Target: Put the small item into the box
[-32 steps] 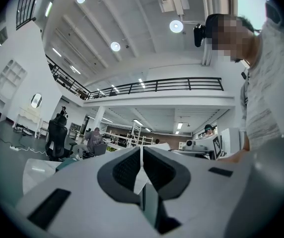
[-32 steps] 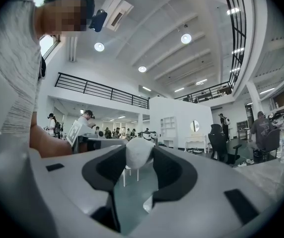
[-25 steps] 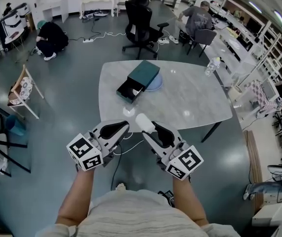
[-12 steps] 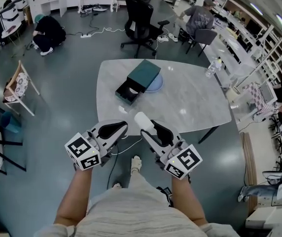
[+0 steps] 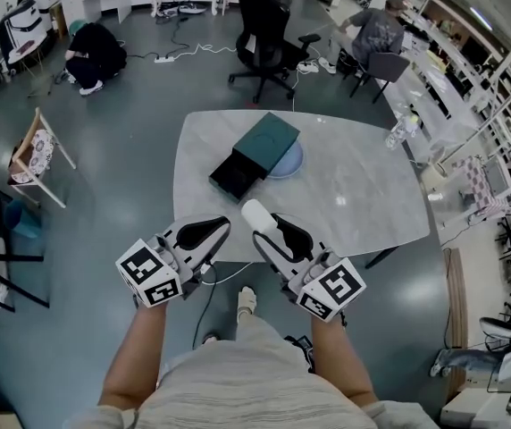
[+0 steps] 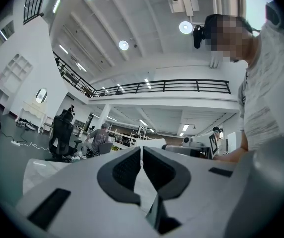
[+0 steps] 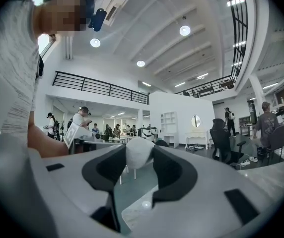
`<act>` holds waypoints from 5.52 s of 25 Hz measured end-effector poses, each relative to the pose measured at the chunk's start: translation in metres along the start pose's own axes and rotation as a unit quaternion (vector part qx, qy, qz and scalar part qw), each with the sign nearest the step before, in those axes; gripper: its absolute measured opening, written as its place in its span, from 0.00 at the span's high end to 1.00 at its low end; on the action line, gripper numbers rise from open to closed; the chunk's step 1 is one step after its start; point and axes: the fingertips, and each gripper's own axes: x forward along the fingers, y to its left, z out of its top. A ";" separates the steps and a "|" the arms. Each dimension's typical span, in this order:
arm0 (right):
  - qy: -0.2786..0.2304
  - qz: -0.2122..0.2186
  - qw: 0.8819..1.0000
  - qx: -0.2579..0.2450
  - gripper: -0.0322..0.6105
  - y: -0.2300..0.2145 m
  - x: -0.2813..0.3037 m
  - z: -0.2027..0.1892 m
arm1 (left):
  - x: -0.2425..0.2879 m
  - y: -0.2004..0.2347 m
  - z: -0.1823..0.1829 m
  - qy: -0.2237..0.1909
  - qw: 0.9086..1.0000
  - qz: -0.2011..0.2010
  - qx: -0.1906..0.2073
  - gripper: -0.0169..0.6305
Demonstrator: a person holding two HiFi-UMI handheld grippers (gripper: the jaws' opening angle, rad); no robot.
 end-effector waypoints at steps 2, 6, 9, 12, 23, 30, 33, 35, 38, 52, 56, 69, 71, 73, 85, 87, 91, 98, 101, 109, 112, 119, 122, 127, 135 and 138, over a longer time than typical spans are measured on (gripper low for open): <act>0.002 0.006 1.000 0.000 0.66 -0.015 0.008 -0.002 | 0.013 0.010 0.000 0.000 1.000 -0.001 0.001 0.93; 0.004 0.018 1.000 -0.003 0.66 -0.041 0.020 -0.001 | 0.037 0.026 0.003 -0.001 1.000 0.001 0.003 0.93; 0.005 0.028 1.000 -0.004 0.66 -0.057 0.028 -0.002 | 0.050 0.037 0.003 -0.001 1.000 0.008 0.004 0.93; 0.006 0.036 0.999 -0.004 0.66 -0.074 0.036 -0.001 | 0.064 0.049 0.005 0.002 1.000 0.016 0.009 0.93; 0.009 0.059 0.998 -0.006 0.66 -0.137 0.059 -0.007 | 0.110 0.093 0.019 -0.004 0.999 0.044 0.030 0.93; 0.023 0.075 0.997 0.001 0.66 -0.170 0.073 -0.019 | 0.134 0.118 0.016 -0.010 0.998 0.060 0.030 0.93; 0.028 0.078 0.997 0.004 0.66 -0.179 0.076 -0.025 | 0.141 0.127 0.014 -0.015 0.997 0.068 0.027 0.93; 0.033 0.078 0.996 0.005 0.66 -0.184 0.079 -0.030 | 0.142 0.131 0.013 -0.022 0.997 0.072 0.025 0.93; 0.040 0.081 0.996 0.003 0.66 -0.186 0.085 -0.035 | 0.140 0.137 0.014 -0.036 0.996 0.075 0.020 0.93; 0.073 0.071 0.995 0.011 0.66 -0.182 0.122 -0.055 | 0.120 0.177 0.020 -0.045 0.995 0.089 0.019 0.93; 0.083 0.065 0.994 0.019 0.66 -0.182 0.132 -0.066 | 0.112 0.192 0.015 -0.053 0.994 0.096 0.005 0.93; 0.140 0.061 0.988 0.036 0.66 -0.189 0.160 -0.116 | 0.109 0.220 0.001 -0.056 0.993 0.104 -0.004 0.93; 0.148 0.061 0.986 0.038 0.66 -0.189 0.162 -0.122 | 0.108 0.222 0.000 -0.056 0.993 0.105 -0.005 0.93; 0.156 0.061 0.985 0.041 0.66 -0.190 0.164 -0.128 | 0.108 0.224 -0.001 -0.057 0.993 0.107 -0.007 0.93; 0.212 0.047 0.975 0.052 0.66 -0.196 0.172 -0.181 | 0.099 0.238 -0.018 -0.054 0.991 0.117 -0.027 0.93; 0.220 0.045 0.973 0.052 0.66 -0.197 0.172 -0.187 | 0.098 0.238 -0.019 -0.053 0.991 0.116 -0.029 0.93; 0.237 0.043 0.969 0.046 0.66 -0.198 0.175 -0.200 | 0.097 0.239 -0.023 -0.049 0.992 0.113 -0.032 0.93; 0.269 0.043 0.961 0.049 0.66 -0.200 0.178 -0.227 | 0.095 0.241 -0.026 -0.049 0.991 0.117 -0.033 0.93; 0.280 0.044 0.958 0.048 0.66 -0.200 0.180 -0.235 | 0.095 0.241 -0.027 -0.049 0.991 0.116 -0.035 0.93; 0.305 0.040 0.950 0.052 0.66 -0.205 0.184 -0.254 | 0.096 0.243 -0.029 -0.047 0.991 0.118 -0.037 0.93; 0.317 0.038 0.946 0.052 0.66 -0.207 0.187 -0.262 | 0.096 0.244 -0.030 -0.046 0.991 0.118 -0.039 0.93; 0.346 0.034 0.936 0.048 0.66 -0.210 0.185 -0.280 | 0.097 0.246 -0.030 -0.046 0.991 0.120 -0.039 0.93; 0.356 0.034 0.933 0.048 0.66 -0.210 0.185 -0.285 | 0.096 0.247 -0.030 -0.045 0.991 0.122 -0.040 0.93; 0.367 0.034 0.929 0.044 0.66 -0.209 0.186 -0.292 | 0.095 0.248 -0.032 -0.044 0.991 0.122 -0.041 0.93; 0.390 0.035 0.919 0.038 0.66 -0.206 0.187 -0.297 | 0.095 0.246 -0.032 -0.042 0.991 0.122 -0.044 0.93; 0.399 0.034 0.916 0.034 0.66 -0.204 0.189 -0.302 | 0.092 0.247 -0.033 -0.043 0.991 0.121 -0.044 0.93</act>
